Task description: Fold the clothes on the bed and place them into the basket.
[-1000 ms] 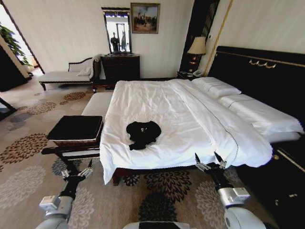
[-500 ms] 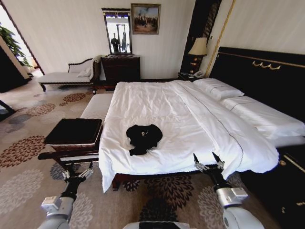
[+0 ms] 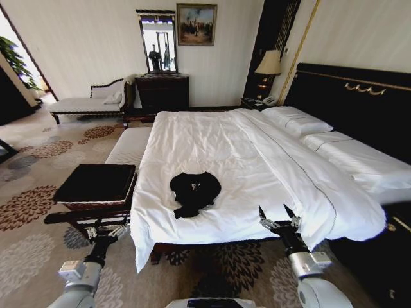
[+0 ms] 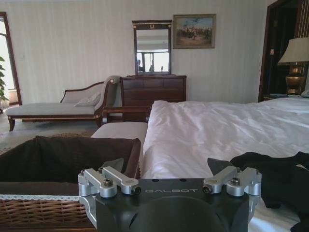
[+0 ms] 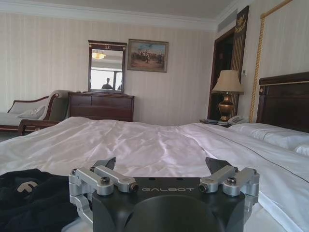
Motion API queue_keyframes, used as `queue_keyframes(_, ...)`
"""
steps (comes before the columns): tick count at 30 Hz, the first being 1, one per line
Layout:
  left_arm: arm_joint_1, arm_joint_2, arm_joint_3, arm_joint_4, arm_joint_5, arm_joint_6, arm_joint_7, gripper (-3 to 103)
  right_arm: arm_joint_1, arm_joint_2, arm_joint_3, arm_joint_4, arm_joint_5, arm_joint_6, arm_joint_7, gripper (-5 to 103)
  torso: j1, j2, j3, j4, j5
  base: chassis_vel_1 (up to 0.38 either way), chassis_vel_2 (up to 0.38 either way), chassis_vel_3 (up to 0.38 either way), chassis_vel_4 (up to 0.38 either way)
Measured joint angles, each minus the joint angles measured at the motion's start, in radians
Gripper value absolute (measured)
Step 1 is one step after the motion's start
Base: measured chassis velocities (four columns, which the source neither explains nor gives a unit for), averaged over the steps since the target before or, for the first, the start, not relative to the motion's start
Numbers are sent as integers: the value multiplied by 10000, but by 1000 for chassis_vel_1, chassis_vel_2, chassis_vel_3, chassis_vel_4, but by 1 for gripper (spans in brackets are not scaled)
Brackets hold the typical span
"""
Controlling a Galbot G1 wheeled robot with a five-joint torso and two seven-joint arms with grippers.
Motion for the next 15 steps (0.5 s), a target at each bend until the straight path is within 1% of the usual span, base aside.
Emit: queue_keyframes(15,109,-62,-68,22,-55,-113,9,99,-113,151,-166,-8,5,16,1,100,1,0,-1,0,1,-111,117,116,-110)
